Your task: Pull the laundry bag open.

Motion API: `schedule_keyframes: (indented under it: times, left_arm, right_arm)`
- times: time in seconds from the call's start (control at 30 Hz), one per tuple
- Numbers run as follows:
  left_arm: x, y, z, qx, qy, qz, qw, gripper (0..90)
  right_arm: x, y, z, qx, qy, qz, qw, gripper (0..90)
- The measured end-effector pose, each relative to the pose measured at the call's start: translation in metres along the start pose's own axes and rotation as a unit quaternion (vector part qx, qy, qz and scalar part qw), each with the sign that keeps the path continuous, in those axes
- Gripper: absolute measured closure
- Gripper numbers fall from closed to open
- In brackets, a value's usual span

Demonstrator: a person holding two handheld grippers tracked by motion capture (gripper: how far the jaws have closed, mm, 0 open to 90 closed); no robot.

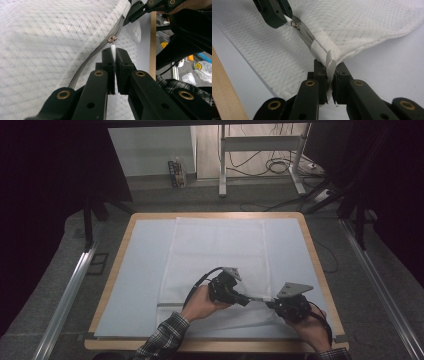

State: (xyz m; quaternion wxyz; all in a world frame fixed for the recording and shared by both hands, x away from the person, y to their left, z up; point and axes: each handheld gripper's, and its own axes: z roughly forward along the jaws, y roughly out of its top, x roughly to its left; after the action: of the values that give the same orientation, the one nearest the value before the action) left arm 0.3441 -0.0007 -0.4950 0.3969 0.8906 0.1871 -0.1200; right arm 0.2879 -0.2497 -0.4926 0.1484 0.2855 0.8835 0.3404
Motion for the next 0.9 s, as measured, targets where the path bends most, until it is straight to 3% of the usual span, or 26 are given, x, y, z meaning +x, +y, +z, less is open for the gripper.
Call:
schedule_keyframes:
  times: [0.37,0.9]
  left_arm:
    - [-0.002,-0.005,-0.005,0.001,0.006,0.0,1.0,87.5]
    - [0.005,-0.022,-0.022,-0.006,0.018,-0.023,0.9996,87.5]
  right_arm:
    - [0.002,0.0,0.002,0.005,0.0,-0.004,1.0,82.1]
    - [-0.002,-0.004,0.001,0.008,-0.003,0.008,0.9999,82.1]
